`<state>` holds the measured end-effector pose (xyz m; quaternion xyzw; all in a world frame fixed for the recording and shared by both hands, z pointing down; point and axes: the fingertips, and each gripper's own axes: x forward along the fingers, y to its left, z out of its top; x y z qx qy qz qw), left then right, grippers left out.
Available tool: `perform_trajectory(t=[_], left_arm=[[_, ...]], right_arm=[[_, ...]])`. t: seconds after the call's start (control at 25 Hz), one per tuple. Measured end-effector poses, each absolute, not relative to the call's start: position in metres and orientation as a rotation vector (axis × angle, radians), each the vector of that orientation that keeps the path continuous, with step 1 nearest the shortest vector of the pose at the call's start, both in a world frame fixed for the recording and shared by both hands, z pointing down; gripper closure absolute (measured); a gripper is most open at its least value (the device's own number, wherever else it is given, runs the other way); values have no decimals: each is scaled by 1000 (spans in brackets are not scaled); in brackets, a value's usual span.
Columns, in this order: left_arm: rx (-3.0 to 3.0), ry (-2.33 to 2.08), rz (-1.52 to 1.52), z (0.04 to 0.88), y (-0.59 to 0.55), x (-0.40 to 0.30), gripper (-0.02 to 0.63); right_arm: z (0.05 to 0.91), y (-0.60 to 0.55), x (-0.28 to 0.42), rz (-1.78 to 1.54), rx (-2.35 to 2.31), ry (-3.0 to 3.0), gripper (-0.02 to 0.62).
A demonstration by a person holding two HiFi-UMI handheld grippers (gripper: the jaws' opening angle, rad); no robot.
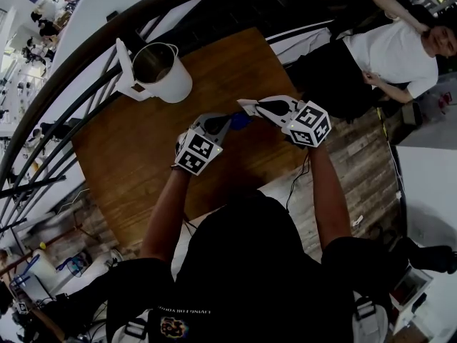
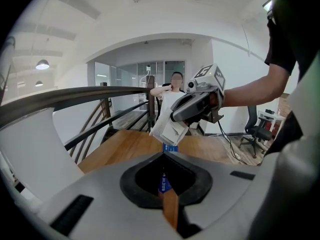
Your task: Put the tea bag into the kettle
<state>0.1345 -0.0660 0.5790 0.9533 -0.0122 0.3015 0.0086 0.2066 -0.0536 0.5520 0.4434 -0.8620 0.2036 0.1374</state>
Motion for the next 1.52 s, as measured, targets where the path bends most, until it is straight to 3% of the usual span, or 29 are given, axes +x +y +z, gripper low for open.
perform_trajectory(t=[0.72,1.52], left_arm=[[2984,-161,885,567,-68,121,600],[2796,-653,672,526,-102,36,601]], right_arm=[[540,-60,206,557,1293,-2507,575],[484,-123,171,374,1212,-2608,575]])
